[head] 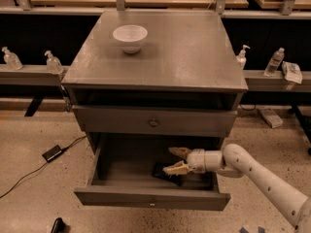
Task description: Place rxbar blueberry into middle drawer
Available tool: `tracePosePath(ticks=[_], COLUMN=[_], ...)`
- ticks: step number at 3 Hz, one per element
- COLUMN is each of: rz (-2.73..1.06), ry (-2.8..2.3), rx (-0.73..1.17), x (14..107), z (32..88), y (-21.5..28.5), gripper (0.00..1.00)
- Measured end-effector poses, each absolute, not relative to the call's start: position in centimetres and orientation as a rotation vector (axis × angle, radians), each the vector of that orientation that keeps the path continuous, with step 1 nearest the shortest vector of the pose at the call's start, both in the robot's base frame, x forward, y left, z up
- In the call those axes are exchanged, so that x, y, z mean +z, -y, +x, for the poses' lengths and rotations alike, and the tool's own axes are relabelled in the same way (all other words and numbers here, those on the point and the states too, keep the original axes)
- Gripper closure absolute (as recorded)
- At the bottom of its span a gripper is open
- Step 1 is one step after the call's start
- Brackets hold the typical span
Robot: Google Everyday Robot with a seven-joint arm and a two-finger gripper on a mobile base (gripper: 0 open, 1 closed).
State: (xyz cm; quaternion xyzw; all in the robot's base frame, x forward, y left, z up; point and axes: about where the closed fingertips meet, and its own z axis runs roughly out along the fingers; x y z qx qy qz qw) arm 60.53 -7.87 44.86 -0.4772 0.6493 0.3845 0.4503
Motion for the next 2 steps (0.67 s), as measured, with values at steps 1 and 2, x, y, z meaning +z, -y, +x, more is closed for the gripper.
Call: tracePosePath(ticks=[1, 2], rz=[-1.198, -1.198], ry=[-1.625, -1.625], rx=[0.918, 0.918], x=[44.59, 44.59], z=[60.73, 60.73], y=[7.30, 7.30], gripper=[0.00, 0.00])
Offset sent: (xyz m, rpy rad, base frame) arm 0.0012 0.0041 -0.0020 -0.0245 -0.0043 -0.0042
